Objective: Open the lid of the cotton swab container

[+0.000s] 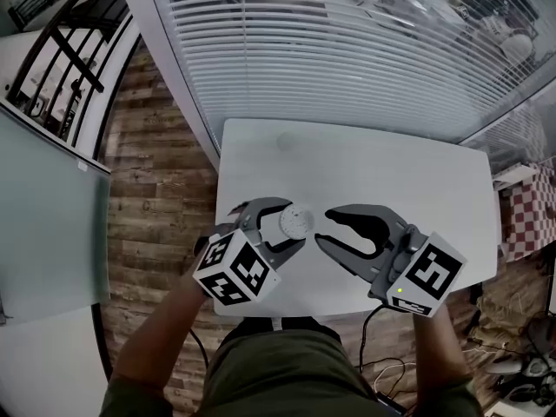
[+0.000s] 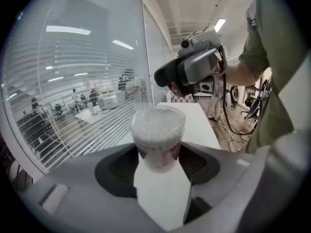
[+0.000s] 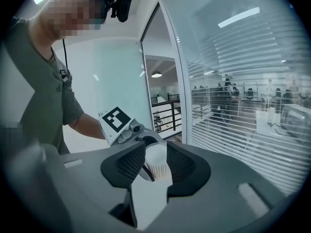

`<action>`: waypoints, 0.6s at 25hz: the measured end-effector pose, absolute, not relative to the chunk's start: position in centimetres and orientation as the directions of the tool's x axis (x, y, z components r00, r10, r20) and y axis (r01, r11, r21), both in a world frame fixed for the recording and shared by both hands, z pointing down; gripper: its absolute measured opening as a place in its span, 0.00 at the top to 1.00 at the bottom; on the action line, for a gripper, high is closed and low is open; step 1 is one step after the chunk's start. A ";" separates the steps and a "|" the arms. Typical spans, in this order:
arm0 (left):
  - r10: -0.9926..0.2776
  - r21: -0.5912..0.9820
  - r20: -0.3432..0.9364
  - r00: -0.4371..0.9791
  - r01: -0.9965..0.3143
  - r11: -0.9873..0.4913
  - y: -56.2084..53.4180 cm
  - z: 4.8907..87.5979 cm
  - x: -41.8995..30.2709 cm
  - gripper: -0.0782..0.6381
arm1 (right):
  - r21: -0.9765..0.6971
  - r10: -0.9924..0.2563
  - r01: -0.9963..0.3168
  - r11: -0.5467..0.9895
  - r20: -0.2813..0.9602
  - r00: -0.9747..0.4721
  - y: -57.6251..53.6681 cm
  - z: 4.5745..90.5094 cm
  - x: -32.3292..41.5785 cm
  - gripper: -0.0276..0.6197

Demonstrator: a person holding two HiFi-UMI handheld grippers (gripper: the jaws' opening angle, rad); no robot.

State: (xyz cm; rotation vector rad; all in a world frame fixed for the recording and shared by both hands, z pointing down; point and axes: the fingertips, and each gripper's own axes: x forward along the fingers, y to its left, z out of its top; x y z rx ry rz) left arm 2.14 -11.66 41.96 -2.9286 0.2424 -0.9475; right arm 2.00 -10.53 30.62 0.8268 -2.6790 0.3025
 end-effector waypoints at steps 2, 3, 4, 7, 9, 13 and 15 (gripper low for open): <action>-0.164 -0.096 0.578 0.799 -0.133 -0.986 -11.6 41.8 1.8 0.52 | -0.087 -0.489 -0.558 0.825 0.383 -0.784 -10.5 30.4 1.5 0.75; -0.164 -0.095 0.579 0.799 -0.134 -0.986 -11.5 41.7 1.7 0.52 | -0.078 -0.479 -0.548 0.833 0.393 -0.785 -10.5 30.3 1.2 0.74; -0.163 -0.094 0.579 0.799 -0.133 -0.987 -11.5 41.6 1.6 0.52 | -0.068 -0.470 -0.537 0.841 0.403 -0.785 -10.5 30.2 0.9 0.72; -0.162 -0.094 0.585 0.795 -0.131 -0.987 -11.1 41.7 1.3 0.52 | -0.027 -0.428 -0.492 0.870 0.454 -0.782 -10.1 30.5 -0.1 0.69; -0.158 -0.092 0.593 0.789 -0.128 -0.987 -10.8 41.9 1.2 0.52 | 0.004 -0.393 -0.452 0.892 0.502 -0.771 -9.6 30.8 -0.7 0.67; -0.147 -0.086 0.607 0.781 -0.119 -0.989 -10.4 42.0 0.9 0.52 | 0.035 -0.340 -0.394 0.919 0.580 -0.741 -9.1 31.4 -1.9 0.62; -0.145 -0.088 0.609 0.779 -0.116 -0.989 -10.3 41.9 0.8 0.52 | 0.043 -0.323 -0.375 0.926 0.607 -0.726 -9.0 31.8 -2.3 0.60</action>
